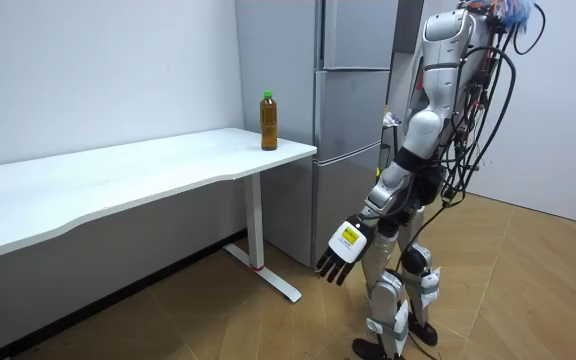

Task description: Put the bottle in the upper fridge

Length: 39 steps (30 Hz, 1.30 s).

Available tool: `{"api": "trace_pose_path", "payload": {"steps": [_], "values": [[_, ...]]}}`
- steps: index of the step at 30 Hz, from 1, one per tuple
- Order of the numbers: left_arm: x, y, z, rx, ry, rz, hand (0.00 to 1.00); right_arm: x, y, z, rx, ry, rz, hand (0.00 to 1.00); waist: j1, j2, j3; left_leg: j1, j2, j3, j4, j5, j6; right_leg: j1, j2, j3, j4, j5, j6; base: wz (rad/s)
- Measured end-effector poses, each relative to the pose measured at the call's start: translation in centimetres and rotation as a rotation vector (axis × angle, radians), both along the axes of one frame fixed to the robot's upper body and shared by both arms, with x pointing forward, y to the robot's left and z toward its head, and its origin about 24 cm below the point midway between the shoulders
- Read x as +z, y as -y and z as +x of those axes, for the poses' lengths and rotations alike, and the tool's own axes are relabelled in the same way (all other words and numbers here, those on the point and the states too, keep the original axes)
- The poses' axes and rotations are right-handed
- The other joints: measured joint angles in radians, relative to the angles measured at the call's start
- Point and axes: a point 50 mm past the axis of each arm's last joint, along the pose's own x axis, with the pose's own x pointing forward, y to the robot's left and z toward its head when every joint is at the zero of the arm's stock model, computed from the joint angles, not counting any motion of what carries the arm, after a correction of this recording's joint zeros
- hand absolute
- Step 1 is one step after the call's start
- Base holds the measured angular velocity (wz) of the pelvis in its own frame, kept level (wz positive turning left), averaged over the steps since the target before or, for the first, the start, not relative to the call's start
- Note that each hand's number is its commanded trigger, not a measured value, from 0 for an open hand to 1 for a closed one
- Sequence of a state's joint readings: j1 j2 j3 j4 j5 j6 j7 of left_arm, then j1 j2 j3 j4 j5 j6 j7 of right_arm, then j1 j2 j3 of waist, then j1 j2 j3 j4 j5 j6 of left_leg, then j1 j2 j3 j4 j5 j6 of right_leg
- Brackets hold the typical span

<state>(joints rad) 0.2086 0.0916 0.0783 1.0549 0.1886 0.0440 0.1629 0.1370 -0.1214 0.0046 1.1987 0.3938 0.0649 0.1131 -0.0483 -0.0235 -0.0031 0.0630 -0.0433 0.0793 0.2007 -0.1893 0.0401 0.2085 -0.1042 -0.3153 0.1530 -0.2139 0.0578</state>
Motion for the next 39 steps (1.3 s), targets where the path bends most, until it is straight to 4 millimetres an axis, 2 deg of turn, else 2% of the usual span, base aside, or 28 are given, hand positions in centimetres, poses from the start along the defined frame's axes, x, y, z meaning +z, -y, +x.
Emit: {"api": "trace_pose_path", "payload": {"steps": [13,22,28,34,36,39], "values": [[-0.1,-0.2,-0.5,0.007,-0.027,0.024,0.0,-0.1,-0.2,0.2,-0.004,-0.014,0.012,0.0,-0.001,-0.01,0.0004,-0.001,0.0,-0.002,0.004,0.0,0.0,0.002,0.0,-0.017,0.0,0.0,0.0,0.01],[-0.2,-0.2,-0.8,0.018,-0.062,0.022,0.0,-0.1,-0.1,0.2,-0.029,-0.018,0.02,0.0,0.001,-0.005,0.0006,-0.004,0.003,0.0,0.005,-0.003,0.0,0.002,0.0,-0.016,0.001,0.0,0.0,0.0],[-0.3,-0.1,-1.6,0.154,-0.053,-0.018,0.0,0.0,0.0,0.4,-0.016,-0.017,0.014,0.0,0.0,0.003,0.0009,-0.005,0.011,0.0,0.012,-0.013,-0.002,0.006,0.002,-0.019,0.0,0.0,0.0,0.0],[-0.2,-0.6,-1.9,0.315,-0.031,-0.014,0.0,0.1,0.3,0.4,-0.028,-0.007,0.005,0.0,0.002,0.011,0.0045,0.005,0.009,0.004,0.016,-0.013,-0.002,0.02,0.002,-0.038,0.0,0.0,0.001,0.01],[-0.1,-1.0,-1.7,0.405,-0.007,-0.008,0.0,0.1,0.5,0.4,-0.032,-0.004,-0.002,0.0,0.001,0.022,0.0092,0.008,0.013,0.005,0.019,-0.014,-0.002,0.023,0.002,-0.036,0.0,0.0,0.001,-0.02],[0.0,-1.5,-1.5,0.441,0.014,0.018,0.0,0.2,0.8,0.4,-0.029,0.002,-0.015,0.0,0.002,0.038,0.016,0.019,0.014,0.008,0.019,-0.016,-0.001,0.031,0.002,-0.03,0.0,0.0,0.001,-0.05]]}}
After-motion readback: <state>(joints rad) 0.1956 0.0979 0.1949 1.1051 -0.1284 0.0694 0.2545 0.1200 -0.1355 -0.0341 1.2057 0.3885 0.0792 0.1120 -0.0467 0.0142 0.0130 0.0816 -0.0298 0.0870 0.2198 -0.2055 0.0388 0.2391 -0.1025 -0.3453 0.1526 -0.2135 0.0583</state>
